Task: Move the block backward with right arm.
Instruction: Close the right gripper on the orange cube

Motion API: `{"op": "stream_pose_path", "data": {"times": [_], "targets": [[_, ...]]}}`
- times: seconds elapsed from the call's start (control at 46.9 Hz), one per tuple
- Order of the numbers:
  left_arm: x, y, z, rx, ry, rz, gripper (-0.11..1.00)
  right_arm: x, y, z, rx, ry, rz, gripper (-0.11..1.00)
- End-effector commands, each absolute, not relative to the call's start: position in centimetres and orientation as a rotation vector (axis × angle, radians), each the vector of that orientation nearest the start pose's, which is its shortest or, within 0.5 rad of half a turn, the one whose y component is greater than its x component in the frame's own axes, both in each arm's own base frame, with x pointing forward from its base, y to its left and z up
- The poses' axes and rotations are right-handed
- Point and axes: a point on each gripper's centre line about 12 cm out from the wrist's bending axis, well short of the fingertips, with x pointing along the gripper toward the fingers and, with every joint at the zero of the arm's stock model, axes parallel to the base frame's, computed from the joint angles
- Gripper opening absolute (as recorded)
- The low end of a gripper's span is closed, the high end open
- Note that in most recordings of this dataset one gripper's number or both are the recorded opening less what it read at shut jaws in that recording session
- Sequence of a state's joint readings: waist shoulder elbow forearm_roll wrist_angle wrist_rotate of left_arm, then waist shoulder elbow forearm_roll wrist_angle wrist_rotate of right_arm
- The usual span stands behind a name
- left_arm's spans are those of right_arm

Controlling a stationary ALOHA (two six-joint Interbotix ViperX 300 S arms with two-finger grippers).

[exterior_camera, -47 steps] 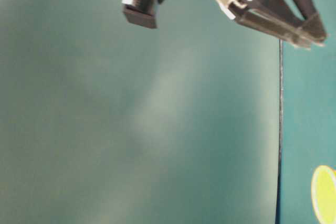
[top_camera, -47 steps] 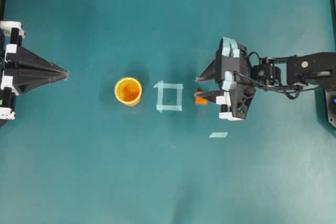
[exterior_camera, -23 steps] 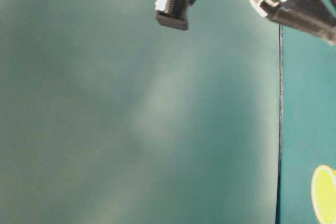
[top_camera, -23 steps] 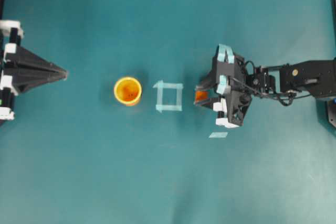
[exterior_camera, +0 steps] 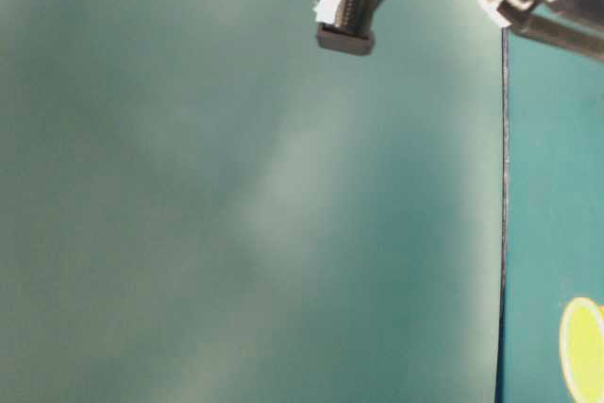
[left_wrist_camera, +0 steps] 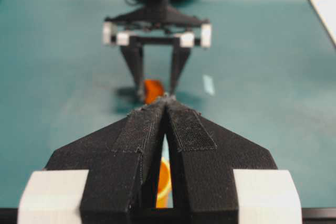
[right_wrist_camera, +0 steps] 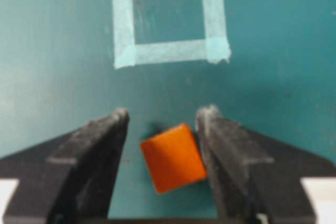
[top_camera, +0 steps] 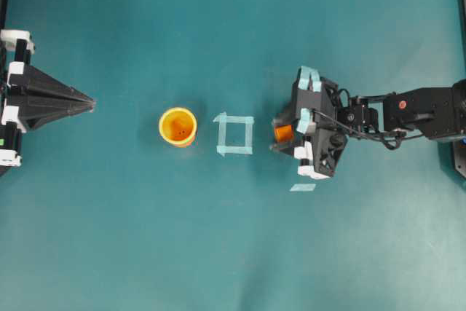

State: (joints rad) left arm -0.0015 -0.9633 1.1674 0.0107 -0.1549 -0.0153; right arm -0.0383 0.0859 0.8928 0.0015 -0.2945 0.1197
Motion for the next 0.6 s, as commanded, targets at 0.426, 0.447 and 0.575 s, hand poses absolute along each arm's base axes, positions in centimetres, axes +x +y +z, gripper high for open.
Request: {"op": "stream_pose_path", "data": {"times": [0.426,0.447,0.575], "targets": [[20.26,-0.09,29.07,-0.002,0.031,-0.005,0.00,33.80,-1.34,9.65,0.126,0.695,-0.079,0.60],[20.26,-0.09,29.05,-0.002,0.032,-0.005,0.00,33.79,-1.34,9.64,0.126,0.696,-0.079,0.60],[20.25,-0.09,29.00,-0.002,0.037,-0.005,0.00,33.84,-1.35,9.68,0.126,0.695,-0.079,0.60]]}}
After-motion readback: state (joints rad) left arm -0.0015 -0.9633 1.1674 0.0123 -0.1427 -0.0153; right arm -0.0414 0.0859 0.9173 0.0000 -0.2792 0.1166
